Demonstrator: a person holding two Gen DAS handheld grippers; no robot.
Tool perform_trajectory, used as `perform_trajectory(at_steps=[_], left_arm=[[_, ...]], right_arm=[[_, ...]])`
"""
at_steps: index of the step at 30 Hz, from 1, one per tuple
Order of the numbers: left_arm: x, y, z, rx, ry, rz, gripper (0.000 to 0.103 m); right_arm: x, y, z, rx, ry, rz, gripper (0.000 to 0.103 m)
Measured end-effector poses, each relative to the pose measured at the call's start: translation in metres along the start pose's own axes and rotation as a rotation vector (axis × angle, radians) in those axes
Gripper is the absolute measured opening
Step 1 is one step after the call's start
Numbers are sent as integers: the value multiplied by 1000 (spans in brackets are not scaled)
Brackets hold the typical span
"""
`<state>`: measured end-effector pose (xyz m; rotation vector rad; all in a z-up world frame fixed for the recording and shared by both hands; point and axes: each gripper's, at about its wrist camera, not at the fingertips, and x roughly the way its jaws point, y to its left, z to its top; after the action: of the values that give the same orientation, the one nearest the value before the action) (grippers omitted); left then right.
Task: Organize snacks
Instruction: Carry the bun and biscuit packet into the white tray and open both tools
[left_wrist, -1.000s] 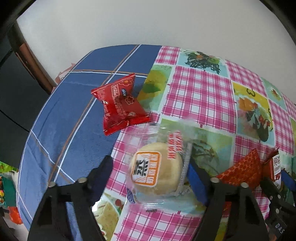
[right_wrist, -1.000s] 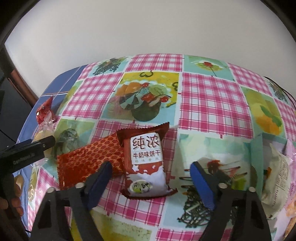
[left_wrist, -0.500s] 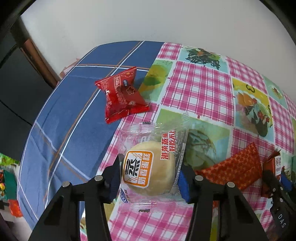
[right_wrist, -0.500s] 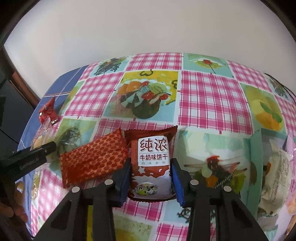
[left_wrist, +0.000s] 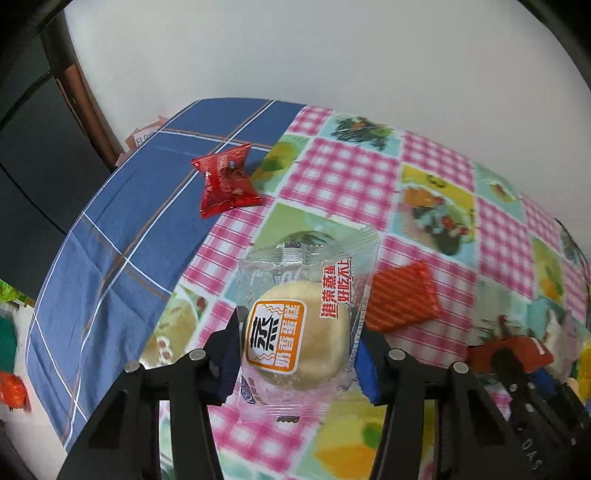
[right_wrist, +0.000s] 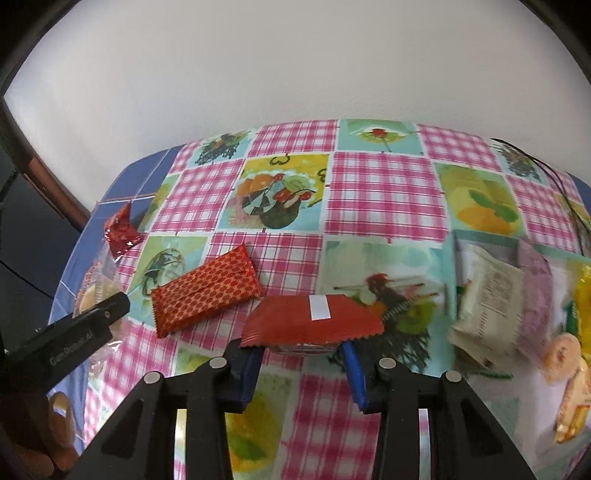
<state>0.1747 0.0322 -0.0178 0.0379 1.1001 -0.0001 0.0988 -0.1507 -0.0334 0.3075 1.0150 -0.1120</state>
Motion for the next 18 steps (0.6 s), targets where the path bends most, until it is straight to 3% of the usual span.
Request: perform_trajectory(at_steps=[18], left_arm=[[-79, -68, -62, 11, -66, -68, 54]], right_arm=[[-102, -48, -44, 78, -105, 9, 42]])
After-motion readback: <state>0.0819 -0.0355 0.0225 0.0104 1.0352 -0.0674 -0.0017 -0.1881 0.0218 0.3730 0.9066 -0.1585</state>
